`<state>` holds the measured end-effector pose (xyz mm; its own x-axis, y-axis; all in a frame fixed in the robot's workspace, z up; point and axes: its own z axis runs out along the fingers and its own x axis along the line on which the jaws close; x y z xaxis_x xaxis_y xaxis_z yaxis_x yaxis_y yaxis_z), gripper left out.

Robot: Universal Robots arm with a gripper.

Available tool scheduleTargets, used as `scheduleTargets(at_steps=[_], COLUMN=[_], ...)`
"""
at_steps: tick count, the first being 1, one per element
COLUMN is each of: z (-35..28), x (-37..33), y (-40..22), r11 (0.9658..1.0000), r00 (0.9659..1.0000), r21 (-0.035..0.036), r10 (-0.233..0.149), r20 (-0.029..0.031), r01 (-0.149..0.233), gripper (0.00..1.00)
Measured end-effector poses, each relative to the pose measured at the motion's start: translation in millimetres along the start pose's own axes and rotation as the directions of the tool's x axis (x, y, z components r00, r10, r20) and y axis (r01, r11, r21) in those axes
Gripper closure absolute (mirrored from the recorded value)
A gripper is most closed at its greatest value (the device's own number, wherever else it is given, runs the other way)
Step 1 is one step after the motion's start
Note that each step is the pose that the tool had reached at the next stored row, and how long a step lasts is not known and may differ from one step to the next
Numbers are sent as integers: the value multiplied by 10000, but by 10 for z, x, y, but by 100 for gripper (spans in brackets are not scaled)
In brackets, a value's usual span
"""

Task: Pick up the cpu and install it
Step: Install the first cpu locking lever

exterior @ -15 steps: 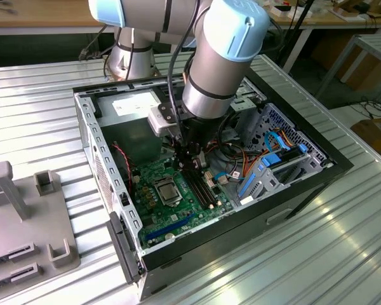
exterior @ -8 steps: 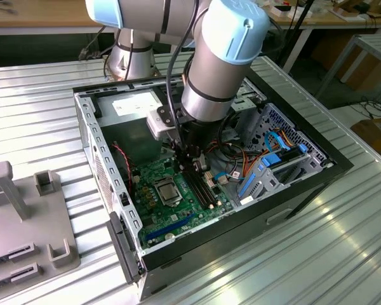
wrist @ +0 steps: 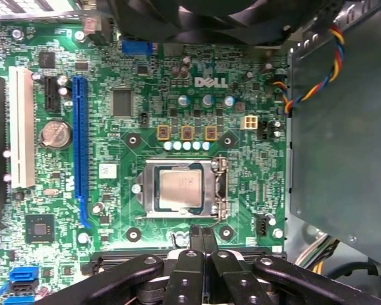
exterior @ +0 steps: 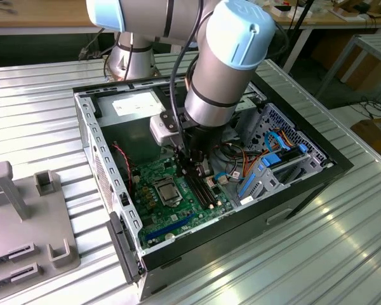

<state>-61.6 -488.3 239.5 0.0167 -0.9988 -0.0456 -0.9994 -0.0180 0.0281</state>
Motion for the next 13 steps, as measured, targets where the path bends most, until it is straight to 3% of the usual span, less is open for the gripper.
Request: scheduleTargets(at_steps=[6, 13], z=[1, 57], x=[83, 117], y=[2, 0], r11=[10000, 10000], r00=[10000, 10000], r21=[6, 6], r10=[-14, -19], r20=[-5, -15], r01=[14, 19], gripper=[89, 89])
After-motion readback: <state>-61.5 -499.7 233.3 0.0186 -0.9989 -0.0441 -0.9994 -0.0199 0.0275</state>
